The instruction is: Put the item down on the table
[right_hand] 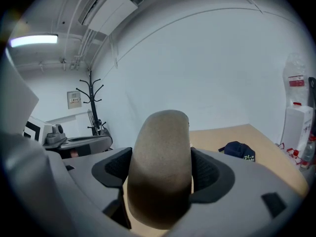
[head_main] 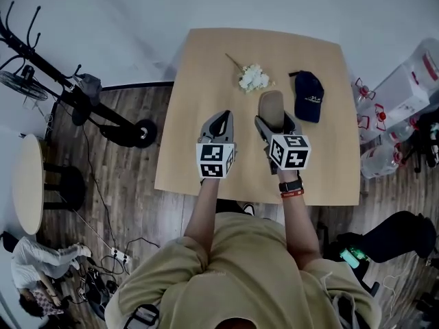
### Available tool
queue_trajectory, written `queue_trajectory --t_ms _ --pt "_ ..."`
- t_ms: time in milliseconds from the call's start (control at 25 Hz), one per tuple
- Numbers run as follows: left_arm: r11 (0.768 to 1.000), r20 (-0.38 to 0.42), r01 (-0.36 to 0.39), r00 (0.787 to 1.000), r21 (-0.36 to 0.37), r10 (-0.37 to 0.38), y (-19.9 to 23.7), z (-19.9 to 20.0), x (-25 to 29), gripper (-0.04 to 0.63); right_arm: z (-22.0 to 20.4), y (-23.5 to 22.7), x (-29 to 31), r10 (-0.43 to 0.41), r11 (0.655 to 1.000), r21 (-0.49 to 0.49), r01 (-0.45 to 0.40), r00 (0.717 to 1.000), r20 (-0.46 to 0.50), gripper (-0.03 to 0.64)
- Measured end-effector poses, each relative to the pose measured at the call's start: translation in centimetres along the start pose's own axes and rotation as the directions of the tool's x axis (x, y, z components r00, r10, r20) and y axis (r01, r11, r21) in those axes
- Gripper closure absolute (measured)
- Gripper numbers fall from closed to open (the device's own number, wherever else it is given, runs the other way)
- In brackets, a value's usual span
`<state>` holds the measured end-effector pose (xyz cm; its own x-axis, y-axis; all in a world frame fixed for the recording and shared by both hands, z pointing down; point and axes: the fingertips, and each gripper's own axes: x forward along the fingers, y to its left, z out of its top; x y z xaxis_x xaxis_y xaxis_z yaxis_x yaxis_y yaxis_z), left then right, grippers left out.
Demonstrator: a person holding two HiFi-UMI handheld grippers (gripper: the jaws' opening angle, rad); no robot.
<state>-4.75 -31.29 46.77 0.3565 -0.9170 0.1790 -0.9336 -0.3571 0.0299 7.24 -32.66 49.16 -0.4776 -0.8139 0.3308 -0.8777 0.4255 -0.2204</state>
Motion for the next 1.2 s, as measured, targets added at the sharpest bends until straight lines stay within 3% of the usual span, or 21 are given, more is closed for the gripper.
queue_trajectory --t_ms 480,720,880,1200 --pt "1.000 -0.081 0.000 0.997 -0.028 -0.003 3.3 -4.2 1.6 0.572 -5.4 -0.1 5.7 0.044 0.999 -0.014 -0.047 0.987 -0.152 0.241" --pt "0.999 -0.108 -0.003 0.994 -0.044 -0.002 4.3 -5.9 2.2 0.572 -8.5 1.0 8.1 0.111 0.988 -0.077 -0.135 0.961 -0.253 0.241" --pt "0.999 -0.127 -0.002 0.992 -0.053 -0.005 4.7 -7.0 2.4 0.572 -10.4 2.0 9.4 0.173 0.960 -0.155 -0.235 0.927 -0.332 0.241" --pt "0.998 -0.163 0.009 0.986 -0.061 -0.019 4.9 -9.1 2.8 0.572 -13.9 2.2 11.6 0.206 0.859 -0.317 -0.401 0.839 -0.503 0.241"
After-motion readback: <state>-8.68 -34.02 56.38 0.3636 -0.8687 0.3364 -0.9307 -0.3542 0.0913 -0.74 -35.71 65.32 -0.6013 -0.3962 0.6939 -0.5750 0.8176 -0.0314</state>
